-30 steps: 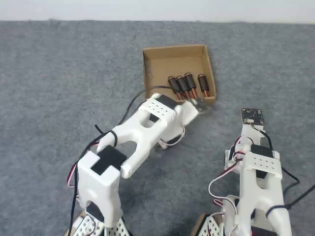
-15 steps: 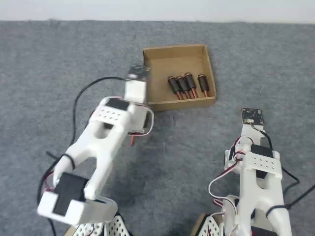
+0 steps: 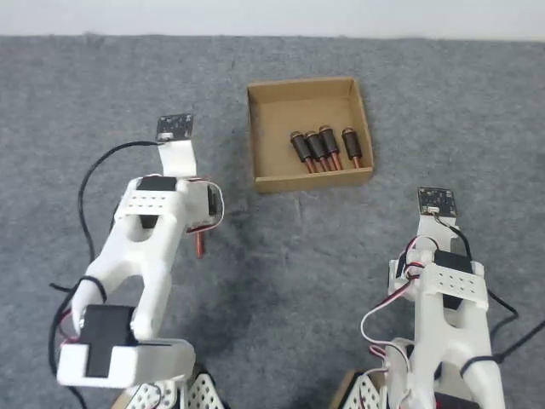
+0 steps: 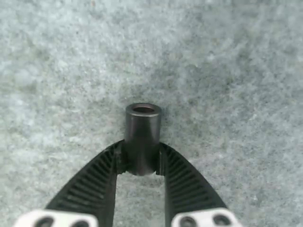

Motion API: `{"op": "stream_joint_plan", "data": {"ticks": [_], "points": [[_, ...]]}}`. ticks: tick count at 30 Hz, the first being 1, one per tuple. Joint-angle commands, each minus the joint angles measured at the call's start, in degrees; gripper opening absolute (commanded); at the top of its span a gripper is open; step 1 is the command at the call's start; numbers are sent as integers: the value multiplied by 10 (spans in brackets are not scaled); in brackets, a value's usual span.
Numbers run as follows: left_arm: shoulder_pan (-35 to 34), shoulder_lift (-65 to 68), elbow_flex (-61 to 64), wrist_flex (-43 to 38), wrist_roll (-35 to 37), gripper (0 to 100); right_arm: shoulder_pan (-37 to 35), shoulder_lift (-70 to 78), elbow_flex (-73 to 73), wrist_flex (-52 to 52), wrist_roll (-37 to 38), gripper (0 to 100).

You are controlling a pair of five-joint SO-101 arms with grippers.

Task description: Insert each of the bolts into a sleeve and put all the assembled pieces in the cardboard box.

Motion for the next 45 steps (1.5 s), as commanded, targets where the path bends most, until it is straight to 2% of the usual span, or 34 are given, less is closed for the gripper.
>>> {"op": "stream_joint_plan", "data": {"ticks": [1, 5, 10, 15, 19, 24, 27, 31, 40, 45], "points": [[4, -41, -4, -7, 4, 141, -7, -22, -4, -7, 5, 7], [2, -40, -4, -16, 4, 90, -7, -22, -4, -7, 5, 7], [4, 13, -29, -5, 4, 91, -7, -22, -4, -7, 5, 7], [0, 115, -123, 66, 3, 88, -7, -22, -4, -7, 6, 7], [-1, 159, -166, 91, 3, 87, -6, -22, -4, -6, 8, 7], [-1, 163, -173, 84, 3, 85, -6, -22, -4, -6, 9, 7], [1, 164, -173, 75, -1, 9, -7, -22, -4, -6, 9, 7], [4, 164, -172, 78, -35, 11, -7, -22, -4, -7, 9, 7], [-11, 152, -167, 79, -38, 11, -7, -22, -4, -10, 8, 7], [-32, 76, -97, 16, -38, 11, -7, -26, -8, -11, 6, 8]]}}
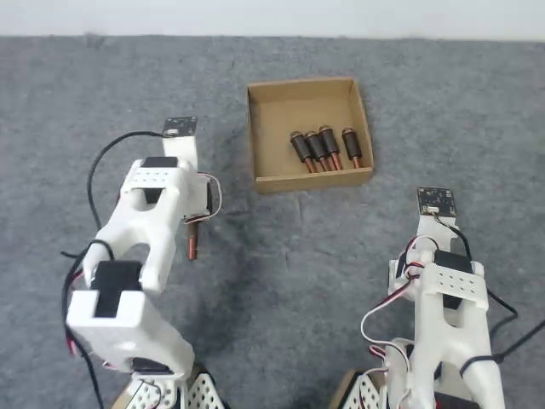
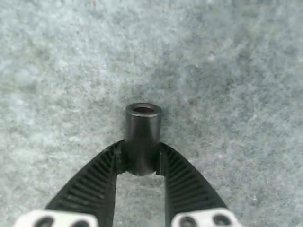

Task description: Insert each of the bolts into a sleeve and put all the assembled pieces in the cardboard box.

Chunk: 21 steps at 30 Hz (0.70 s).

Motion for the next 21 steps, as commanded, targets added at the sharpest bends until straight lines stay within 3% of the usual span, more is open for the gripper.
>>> {"op": "stream_joint_plan", "data": {"ticks": [1, 7, 13, 21], "points": [[-13, -102, 55, -76, -10, 11, -11, -26, -10, -15, 4, 8], [-9, -167, 131, -148, -9, 11, -40, -23, -6, -160, 7, 7], [-11, -167, 134, -146, -10, 11, -66, -22, -8, -325, 8, 8], [-10, -167, 135, -146, -11, 11, -102, -21, -5, -451, 8, 9]]}}
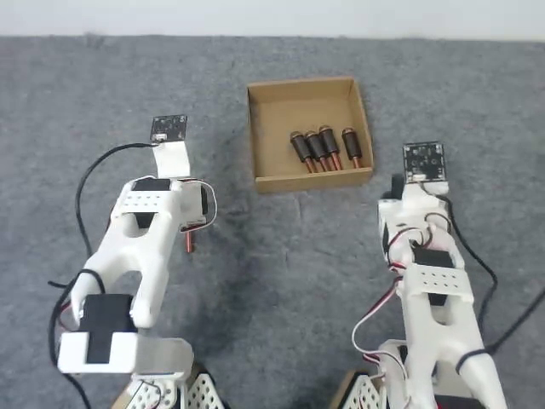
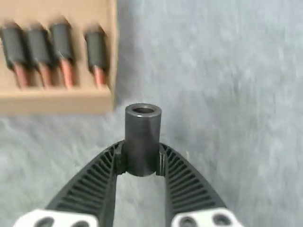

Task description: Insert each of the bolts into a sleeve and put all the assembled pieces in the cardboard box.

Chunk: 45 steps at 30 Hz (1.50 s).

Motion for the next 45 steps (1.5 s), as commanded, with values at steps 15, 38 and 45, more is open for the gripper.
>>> {"op": "stream_joint_plan", "data": {"ticks": [15, 38, 45], "points": [[0, -44, -3, -12, -11, 11, -38, 215, -62, -516, 1, 7], [-4, -46, -4, -15, -55, 11, -315, 451, 32, -981, -58, 7], [-4, -46, -4, -15, -55, 11, -359, 410, 145, -1039, -68, 7]]}}
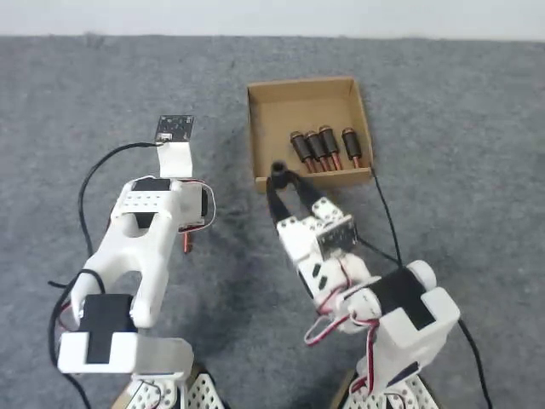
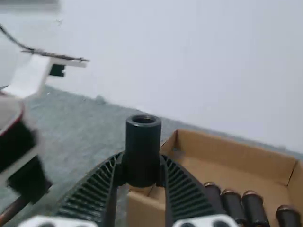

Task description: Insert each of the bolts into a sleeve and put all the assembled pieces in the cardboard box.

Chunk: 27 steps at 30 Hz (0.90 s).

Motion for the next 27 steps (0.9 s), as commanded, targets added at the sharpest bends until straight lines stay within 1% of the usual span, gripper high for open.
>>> {"op": "stream_joint_plan", "data": {"ticks": [1, 7, 13, 17, 21, 27], "points": [[-4, -46, -4, -15, -7, 11, -27, -64, 51, -46, -8, 7], [-4, -46, -4, -15, -7, 11, -77, -95, 152, -97, -8, 7], [-4, -47, -4, -15, -4, 11, -80, -85, 152, -72, -7, 7], [-1, -52, -25, -13, -4, 12, -96, -67, 149, -71, -7, 7], [-8, -113, -30, -11, -3, 12, -98, -50, 145, -73, -4, 7], [4, -248, 5, -15, -3, 12, -98, -36, 142, -75, -4, 7]]}}
